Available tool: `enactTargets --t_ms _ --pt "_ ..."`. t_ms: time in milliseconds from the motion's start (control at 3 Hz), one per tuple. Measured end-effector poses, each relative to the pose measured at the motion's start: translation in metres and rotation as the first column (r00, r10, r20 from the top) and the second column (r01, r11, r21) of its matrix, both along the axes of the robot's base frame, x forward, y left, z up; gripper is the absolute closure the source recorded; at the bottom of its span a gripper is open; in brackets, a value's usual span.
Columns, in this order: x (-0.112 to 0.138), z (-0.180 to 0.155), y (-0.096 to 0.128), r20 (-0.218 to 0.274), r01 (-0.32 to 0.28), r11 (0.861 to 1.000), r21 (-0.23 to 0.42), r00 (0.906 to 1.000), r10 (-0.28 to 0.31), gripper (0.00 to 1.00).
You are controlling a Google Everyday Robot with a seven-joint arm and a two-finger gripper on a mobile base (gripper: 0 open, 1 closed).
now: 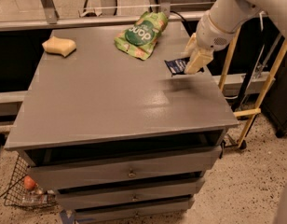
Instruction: Move rxbar blueberry near green rice chip bag
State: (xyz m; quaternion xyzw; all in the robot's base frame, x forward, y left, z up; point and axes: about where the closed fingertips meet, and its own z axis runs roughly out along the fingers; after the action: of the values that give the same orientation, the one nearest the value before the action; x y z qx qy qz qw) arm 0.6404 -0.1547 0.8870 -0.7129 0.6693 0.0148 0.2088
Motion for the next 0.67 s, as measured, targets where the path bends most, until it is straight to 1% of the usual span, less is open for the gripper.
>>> enactTargets --t_ms 333,667 --pt "0.06 -0.002 0.005 0.08 -0.029 0.999 0.017 0.9964 0.027 1.0" --pt "0.128 0.026 0.011 0.224 -0.028 0.997 0.074 0.9745 0.011 1.0"
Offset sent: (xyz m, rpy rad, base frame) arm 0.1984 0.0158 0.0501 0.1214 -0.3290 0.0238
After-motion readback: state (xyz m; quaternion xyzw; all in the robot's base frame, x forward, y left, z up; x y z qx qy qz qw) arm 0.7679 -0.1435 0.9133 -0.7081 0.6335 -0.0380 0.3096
